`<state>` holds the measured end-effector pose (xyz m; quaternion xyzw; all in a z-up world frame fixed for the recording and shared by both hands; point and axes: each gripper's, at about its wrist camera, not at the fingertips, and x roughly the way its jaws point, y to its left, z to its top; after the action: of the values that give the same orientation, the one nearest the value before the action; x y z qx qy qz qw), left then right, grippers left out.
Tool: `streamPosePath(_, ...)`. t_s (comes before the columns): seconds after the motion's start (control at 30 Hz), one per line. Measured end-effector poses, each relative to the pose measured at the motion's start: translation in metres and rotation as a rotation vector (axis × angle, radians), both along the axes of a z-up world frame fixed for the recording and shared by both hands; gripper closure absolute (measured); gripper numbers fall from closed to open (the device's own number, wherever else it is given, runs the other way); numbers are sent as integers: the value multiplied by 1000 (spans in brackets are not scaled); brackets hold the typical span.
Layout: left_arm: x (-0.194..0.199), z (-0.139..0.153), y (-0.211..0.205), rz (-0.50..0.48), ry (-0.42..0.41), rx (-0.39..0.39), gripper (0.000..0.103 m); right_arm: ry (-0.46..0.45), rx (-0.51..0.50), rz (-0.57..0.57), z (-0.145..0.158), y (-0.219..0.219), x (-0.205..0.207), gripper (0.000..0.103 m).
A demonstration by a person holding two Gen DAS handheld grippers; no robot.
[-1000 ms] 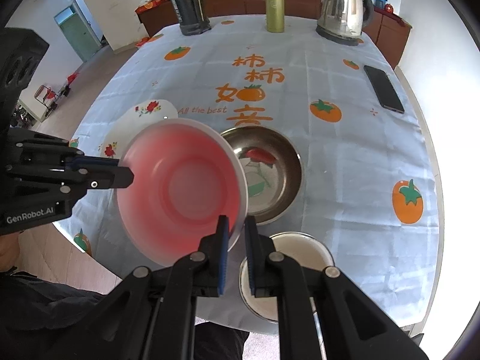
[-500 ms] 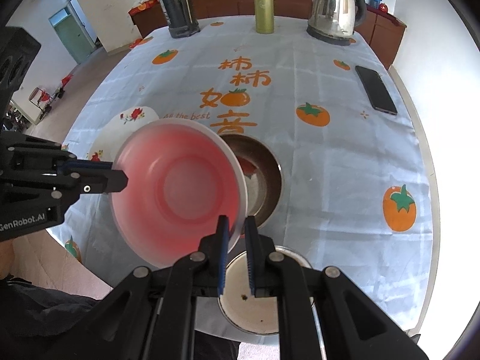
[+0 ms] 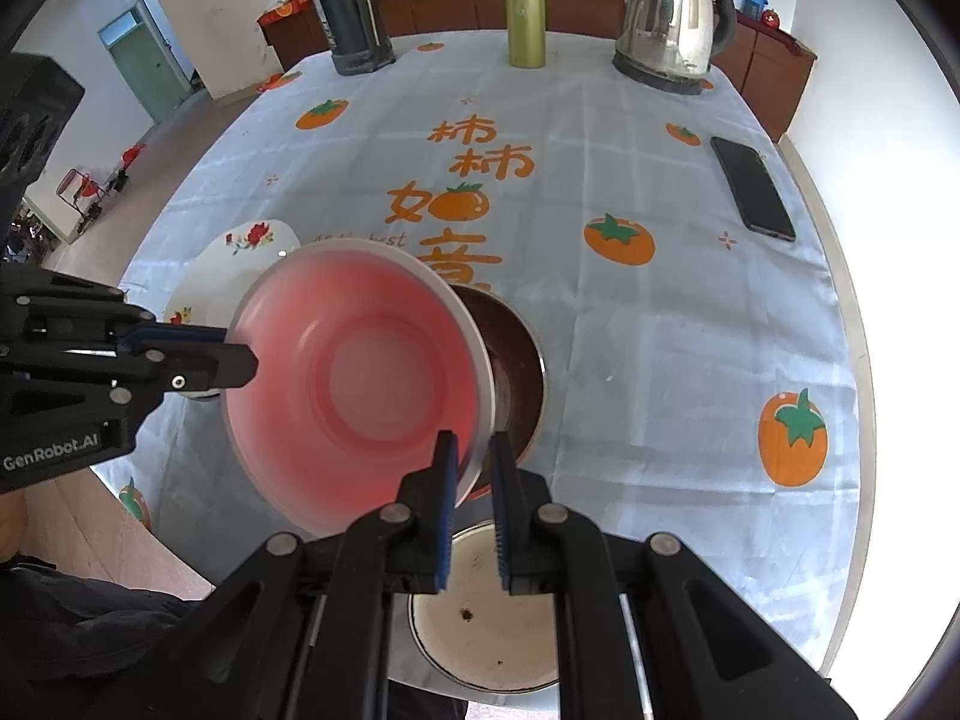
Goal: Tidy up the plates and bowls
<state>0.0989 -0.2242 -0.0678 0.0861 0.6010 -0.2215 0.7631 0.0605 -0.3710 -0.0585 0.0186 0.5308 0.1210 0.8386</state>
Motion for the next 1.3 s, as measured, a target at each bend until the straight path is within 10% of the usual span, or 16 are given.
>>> streamPosePath(1.3,18,-25,-11,20,64,12,94,36,-15,3,-13,-10,22,92)
